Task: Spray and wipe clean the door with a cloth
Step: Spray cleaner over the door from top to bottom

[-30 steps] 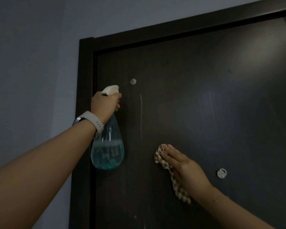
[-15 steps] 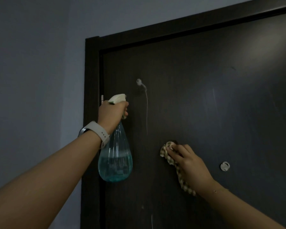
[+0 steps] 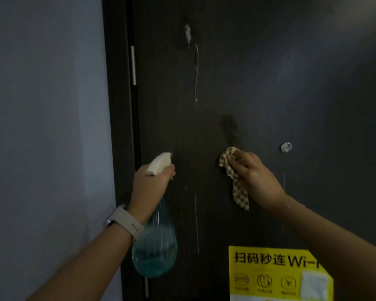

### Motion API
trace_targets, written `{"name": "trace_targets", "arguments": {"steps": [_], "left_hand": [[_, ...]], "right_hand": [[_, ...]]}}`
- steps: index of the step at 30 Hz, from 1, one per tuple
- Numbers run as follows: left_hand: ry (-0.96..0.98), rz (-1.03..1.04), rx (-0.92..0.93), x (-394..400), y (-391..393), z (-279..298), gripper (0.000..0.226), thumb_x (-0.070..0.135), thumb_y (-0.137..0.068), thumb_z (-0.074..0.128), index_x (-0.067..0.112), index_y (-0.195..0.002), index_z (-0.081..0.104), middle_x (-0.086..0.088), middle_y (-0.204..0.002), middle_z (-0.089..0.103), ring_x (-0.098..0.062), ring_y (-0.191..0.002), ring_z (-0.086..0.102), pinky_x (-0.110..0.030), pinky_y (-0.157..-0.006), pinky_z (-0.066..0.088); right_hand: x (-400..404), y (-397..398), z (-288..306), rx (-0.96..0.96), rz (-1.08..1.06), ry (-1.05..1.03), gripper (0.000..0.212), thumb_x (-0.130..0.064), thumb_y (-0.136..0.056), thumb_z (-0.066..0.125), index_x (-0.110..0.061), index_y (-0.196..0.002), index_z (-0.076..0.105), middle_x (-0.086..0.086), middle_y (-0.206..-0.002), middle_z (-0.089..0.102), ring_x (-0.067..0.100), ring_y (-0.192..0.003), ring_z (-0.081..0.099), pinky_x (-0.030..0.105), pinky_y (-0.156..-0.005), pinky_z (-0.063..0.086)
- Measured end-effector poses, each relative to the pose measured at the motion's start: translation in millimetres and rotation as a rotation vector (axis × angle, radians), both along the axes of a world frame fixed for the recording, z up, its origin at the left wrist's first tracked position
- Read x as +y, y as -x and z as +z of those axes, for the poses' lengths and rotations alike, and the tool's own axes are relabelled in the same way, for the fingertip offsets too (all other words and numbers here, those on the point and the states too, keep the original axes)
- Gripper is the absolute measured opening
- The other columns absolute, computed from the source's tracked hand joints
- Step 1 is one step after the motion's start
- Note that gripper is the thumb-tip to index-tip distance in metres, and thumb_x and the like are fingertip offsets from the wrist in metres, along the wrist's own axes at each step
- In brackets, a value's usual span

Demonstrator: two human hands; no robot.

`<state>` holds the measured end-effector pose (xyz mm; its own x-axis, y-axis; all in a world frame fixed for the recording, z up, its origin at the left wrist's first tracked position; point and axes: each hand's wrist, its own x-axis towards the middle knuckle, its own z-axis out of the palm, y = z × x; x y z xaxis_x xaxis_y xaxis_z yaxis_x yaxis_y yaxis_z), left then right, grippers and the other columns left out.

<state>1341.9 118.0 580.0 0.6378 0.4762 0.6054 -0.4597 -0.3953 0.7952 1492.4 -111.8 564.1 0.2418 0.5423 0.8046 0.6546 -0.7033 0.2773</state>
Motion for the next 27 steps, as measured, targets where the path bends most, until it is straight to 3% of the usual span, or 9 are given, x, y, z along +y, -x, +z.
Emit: {"name": "trace_targets", "arguments": {"steps": [5, 9, 15, 19, 23, 27], "left_hand": [[-0.067, 0.024, 0.069, -7.9, -1.6, -51.3, 0.009, 0.027, -0.091, 0.065, 0.028, -0.082, 0.064, -0.003, -0.085, 0.07, -0.01, -0.078, 0.066, -0.008, -0.06, 0.046], [0.006, 0.036, 0.173, -8.8, -4.2, -70.4, 0.015, 0.032, -0.091, 0.063, 0.02, -0.083, 0.066, -0.002, -0.081, 0.07, -0.01, -0.076, 0.065, -0.008, -0.056, 0.045], [0.08, 0.085, 0.185, -12.0, -7.3, -80.6, 0.029, 0.037, -0.089, 0.066, 0.011, -0.076, 0.067, -0.007, -0.071, 0.069, -0.014, -0.068, 0.065, -0.012, -0.056, 0.048], [0.051, 0.057, 0.138, -18.5, -3.6, -73.6, 0.027, 0.037, -0.089, 0.065, 0.013, -0.076, 0.067, -0.009, -0.07, 0.067, -0.016, -0.067, 0.065, -0.017, -0.059, 0.05], [-0.024, 0.013, 0.006, -34.4, -0.6, -46.4, 0.021, 0.034, -0.09, 0.064, 0.015, -0.082, 0.071, -0.005, -0.076, 0.071, -0.01, -0.072, 0.067, -0.009, -0.062, 0.049], [-0.057, -0.052, -0.091, -61.3, -9.0, -0.9, 0.019, 0.035, -0.087, 0.068, 0.02, -0.098, 0.072, -0.002, -0.081, 0.073, -0.008, -0.079, 0.069, -0.011, -0.067, 0.05]], "right_hand": [[8.3, 1.3, -6.7, -0.02, -0.043, -0.034, 0.081, 0.005, -0.064, 0.083, -0.005, -0.138, 0.052, 0.018, -0.137, 0.047, 0.035, -0.125, 0.04, 0.039, -0.083, 0.056], [9.7, -3.6, -12.9, -0.013, -0.007, -0.041, 0.073, 0.009, -0.065, 0.078, -0.004, -0.133, 0.055, 0.018, -0.128, 0.051, 0.035, -0.117, 0.041, 0.042, -0.072, 0.059], [11.5, -7.3, -11.8, -0.04, 0.046, -0.053, 0.063, 0.016, -0.064, 0.072, -0.003, -0.124, 0.062, 0.017, -0.11, 0.054, 0.036, -0.102, 0.046, 0.044, -0.065, 0.058], [-4.9, 5.4, 5.9, -0.084, 0.105, -0.047, 0.063, 0.019, -0.062, 0.071, 0.0, -0.121, 0.063, 0.019, -0.112, 0.058, 0.04, -0.099, 0.055, 0.043, -0.066, 0.057], [-45.6, 10.9, 33.8, -0.181, 0.108, -0.117, 0.06, 0.021, -0.062, 0.069, 0.002, -0.119, 0.066, 0.024, -0.112, 0.059, 0.046, -0.098, 0.056, 0.045, -0.074, 0.052], [-100.7, 0.8, 68.0, -0.232, 0.068, -0.177, 0.056, 0.02, -0.064, 0.069, 0.004, -0.117, 0.066, 0.026, -0.11, 0.059, 0.048, -0.095, 0.057, 0.047, -0.076, 0.051]]}}
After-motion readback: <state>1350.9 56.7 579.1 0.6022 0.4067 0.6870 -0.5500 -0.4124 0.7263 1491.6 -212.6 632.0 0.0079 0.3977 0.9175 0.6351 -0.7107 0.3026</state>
